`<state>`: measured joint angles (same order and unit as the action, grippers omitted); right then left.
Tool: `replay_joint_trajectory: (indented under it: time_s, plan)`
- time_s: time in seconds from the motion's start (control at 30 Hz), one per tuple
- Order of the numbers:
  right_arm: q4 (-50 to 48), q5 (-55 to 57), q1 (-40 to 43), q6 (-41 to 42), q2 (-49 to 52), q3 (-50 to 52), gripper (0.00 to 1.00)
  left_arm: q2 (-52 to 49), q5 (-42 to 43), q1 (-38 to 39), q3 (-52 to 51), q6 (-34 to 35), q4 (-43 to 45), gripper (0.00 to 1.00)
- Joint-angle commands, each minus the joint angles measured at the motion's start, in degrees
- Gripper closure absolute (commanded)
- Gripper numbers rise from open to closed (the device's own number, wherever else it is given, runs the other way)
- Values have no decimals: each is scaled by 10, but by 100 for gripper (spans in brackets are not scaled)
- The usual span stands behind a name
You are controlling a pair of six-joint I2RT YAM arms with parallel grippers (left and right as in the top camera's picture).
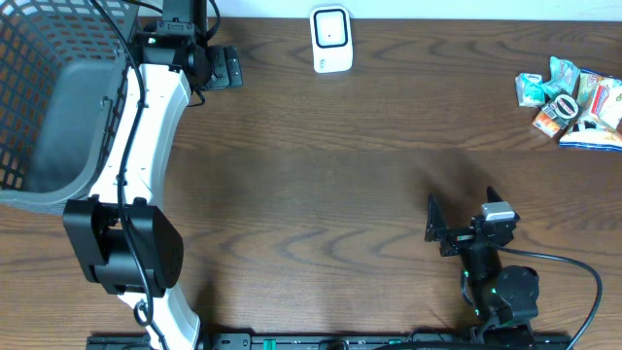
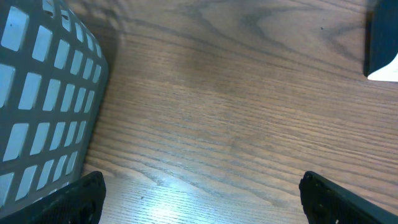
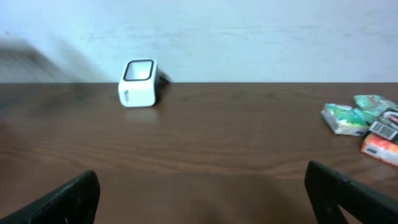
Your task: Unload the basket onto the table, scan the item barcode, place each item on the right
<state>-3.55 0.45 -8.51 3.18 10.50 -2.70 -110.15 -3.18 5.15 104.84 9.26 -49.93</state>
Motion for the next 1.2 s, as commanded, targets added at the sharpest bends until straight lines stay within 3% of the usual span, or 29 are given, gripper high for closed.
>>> replay_joint_trajectory:
  time_s: [0.0,0.57,0.83,1.17]
  plan:
    - [-1,5,9,-7,-7,6,1,12,-5,0,7,9,-2,2]
    - [2,5,12,-48,-44,24,1,12,-5,0,7,9,-2,2]
    - [78,5,26,-50,-102,24,1,12,-5,0,7,9,-2,2]
    - [79,4,47,-50,-102,24,1,12,-5,0,7,9,-2,2]
